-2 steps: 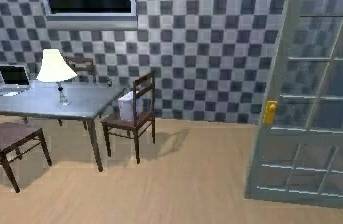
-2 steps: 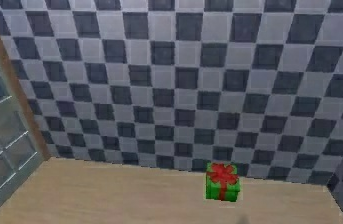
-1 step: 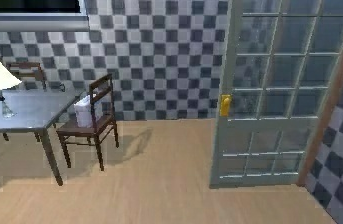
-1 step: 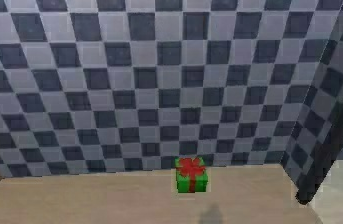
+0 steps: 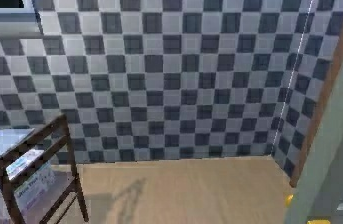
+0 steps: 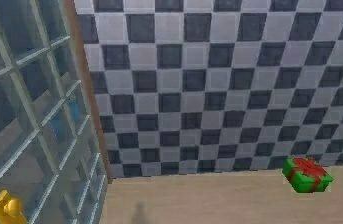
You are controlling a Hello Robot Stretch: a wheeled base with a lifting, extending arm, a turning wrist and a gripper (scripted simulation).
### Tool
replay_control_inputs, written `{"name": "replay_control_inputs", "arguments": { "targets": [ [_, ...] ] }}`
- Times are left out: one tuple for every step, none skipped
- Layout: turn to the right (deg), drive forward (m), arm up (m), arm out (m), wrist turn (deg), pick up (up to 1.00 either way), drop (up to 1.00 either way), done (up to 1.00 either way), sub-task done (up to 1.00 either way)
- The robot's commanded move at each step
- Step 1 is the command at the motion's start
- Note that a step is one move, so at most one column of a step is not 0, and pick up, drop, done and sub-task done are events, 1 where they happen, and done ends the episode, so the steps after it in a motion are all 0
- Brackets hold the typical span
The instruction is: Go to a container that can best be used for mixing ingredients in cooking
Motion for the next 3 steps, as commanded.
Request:
{"name": "replay_control_inputs", "arguments": {
  "targets": [
    [3.0,0.00,0.00,0.00,0.0,0.00,0.00,0.00,0.00],
    [0.0,0.65,0.00,0.00,0.0,0.00,0.00,0.00,0.00],
    [36.0,0.00,0.00,0.00,0.0,0.00,0.00,0.00,0.00]
  ]
}}
